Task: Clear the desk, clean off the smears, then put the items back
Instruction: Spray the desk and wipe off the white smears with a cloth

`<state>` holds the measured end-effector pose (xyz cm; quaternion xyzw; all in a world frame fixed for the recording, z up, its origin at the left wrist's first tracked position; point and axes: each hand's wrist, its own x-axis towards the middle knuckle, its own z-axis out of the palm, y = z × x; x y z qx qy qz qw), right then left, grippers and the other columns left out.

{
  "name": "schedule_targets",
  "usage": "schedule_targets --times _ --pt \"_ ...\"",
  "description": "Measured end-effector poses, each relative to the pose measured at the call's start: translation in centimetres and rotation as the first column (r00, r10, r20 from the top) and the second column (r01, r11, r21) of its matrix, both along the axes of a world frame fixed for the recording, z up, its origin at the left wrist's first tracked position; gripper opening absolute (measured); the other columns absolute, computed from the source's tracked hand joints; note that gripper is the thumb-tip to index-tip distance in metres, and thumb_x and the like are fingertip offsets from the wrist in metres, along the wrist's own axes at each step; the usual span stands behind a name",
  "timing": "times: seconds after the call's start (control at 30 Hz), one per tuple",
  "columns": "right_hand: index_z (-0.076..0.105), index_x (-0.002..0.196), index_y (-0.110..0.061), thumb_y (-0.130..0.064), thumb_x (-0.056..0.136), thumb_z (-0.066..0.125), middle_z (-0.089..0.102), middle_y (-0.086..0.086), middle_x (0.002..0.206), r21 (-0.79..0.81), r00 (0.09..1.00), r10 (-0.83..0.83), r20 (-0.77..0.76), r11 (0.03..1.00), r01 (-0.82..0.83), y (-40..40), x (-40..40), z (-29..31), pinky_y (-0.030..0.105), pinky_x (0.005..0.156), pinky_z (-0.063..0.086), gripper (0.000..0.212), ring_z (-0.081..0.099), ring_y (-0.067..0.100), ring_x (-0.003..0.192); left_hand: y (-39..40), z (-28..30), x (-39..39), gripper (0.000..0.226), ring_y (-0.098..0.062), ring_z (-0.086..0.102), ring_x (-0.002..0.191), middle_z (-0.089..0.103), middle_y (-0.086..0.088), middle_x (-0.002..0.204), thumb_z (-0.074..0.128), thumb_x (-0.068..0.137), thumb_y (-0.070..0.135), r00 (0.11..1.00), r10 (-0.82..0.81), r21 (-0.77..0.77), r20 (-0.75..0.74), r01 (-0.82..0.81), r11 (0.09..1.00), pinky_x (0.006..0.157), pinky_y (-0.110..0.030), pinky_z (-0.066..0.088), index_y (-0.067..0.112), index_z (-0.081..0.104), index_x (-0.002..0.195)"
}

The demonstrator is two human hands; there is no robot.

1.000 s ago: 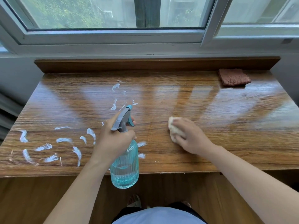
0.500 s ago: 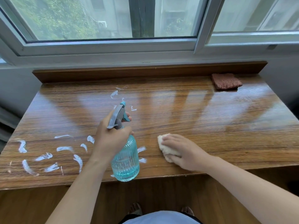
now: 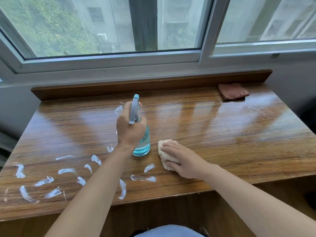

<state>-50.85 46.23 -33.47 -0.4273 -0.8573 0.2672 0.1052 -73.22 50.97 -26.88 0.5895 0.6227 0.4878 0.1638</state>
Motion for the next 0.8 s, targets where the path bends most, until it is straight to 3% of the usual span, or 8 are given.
schedule_targets --times 0.1,0.2,0.3,0.37,0.47,0.57,0.7,0.8 --pt "0.038 0.157 -0.024 -0.032 0.101 0.062 0.030 -0.011 0.165 -0.001 0.997 -0.064 0.048 0.998 0.064 0.2 1.9 0.1 0.008 0.117 0.000 0.062 0.008 -0.007 0.148 0.4 -0.5 0.1 0.042 -0.007 0.045 0.060 0.040 0.007 0.070 0.063 0.083 -0.010 1.000 -0.007 0.024 -0.022 0.007 1.000 0.054 -0.011 0.039 0.015 0.063 0.117" --pt "0.049 0.150 -0.020 -0.033 0.098 0.063 0.044 -0.009 0.157 0.031 0.994 -0.087 0.067 0.996 0.085 0.5 2.0 0.7 0.002 0.111 0.000 0.055 0.025 0.004 0.149 0.6 -1.0 0.1 0.041 -0.006 0.046 0.060 0.040 0.008 0.070 0.064 0.084 -0.011 0.997 -0.015 0.068 -0.071 0.020 0.997 0.053 -0.010 0.040 0.011 0.064 0.119" --pt "0.065 0.134 -0.018 -0.033 0.103 0.052 0.062 -0.004 0.139 -0.018 0.987 -0.162 -0.002 0.987 0.162 1.4 1.4 1.7 0.022 0.115 0.029 0.037 0.046 0.014 0.136 0.2 -1.6 -0.2 0.036 -0.013 0.048 0.059 0.047 0.000 0.070 0.069 0.088 -0.002 0.992 0.035 0.114 -0.118 -0.022 0.993 0.052 -0.018 0.045 0.009 0.062 0.122" --pt "0.062 0.137 -0.024 -0.031 0.103 0.049 0.062 -0.009 0.137 -0.008 0.983 -0.179 0.027 0.984 0.180 2.7 1.4 1.8 0.039 0.113 0.035 0.037 0.045 0.014 0.133 -0.2 -1.8 -0.2 0.033 -0.017 0.049 0.059 0.048 -0.005 0.069 0.070 0.091 0.006 0.993 0.041 0.116 -0.112 -0.028 0.993 0.053 -0.029 0.049 0.009 0.060 0.122" --pt "0.049 0.147 -0.030 -0.034 0.097 0.056 0.053 -0.008 0.143 -0.063 0.976 -0.123 0.182 0.989 0.136 4.6 1.4 2.2 0.047 0.116 0.030 0.051 0.036 0.017 0.134 -0.9 -1.7 0.0 0.058 -0.020 0.060 0.083 0.054 0.001 0.089 0.080 0.086 0.036 0.998 0.040 -0.013 -0.051 -0.041 0.999 0.076 -0.044 0.059 0.020 0.051 0.133" --pt "0.042 0.152 -0.027 -0.040 0.095 0.062 0.047 -0.003 0.142 -0.119 0.964 -0.050 0.262 0.989 0.084 5.6 1.1 2.5 0.047 0.115 0.029 0.062 0.034 0.020 0.134 -4.5 -1.7 0.2 0.086 -0.018 0.049 0.119 0.046 0.006 0.127 0.079 0.073 0.061 0.977 0.205 -0.132 0.050 -0.197 0.971 0.102 -0.039 0.047 0.026 0.041 0.141" --pt "0.048 0.142 -0.022 -0.042 0.091 0.066 0.048 0.002 0.129 -0.115 0.943 0.047 0.329 0.993 -0.009 6.2 0.6 2.1 0.043 0.107 0.038 0.058 0.040 0.025 0.124 -12.0 -3.7 3.3 0.048 -0.024 0.051 0.107 0.051 0.001 0.114 0.069 0.083 0.041 0.959 0.240 0.090 0.148 -0.254 0.963 0.095 -0.033 0.046 0.015 0.052 0.121" --pt "0.056 0.124 -0.019 -0.047 0.086 0.070 0.053 0.002 0.120 -0.072 0.947 0.051 0.316 0.997 -0.029 6.8 0.4 2.1 0.043 0.100 0.042 0.049 0.044 0.024 0.115 -13.1 -4.8 5.6 0.018 -0.014 0.055 0.100 0.056 0.011 0.102 0.066 0.093 0.031 0.998 0.065 -0.030 -0.025 -0.066 0.997 0.088 -0.026 0.049 0.022 0.060 0.108"
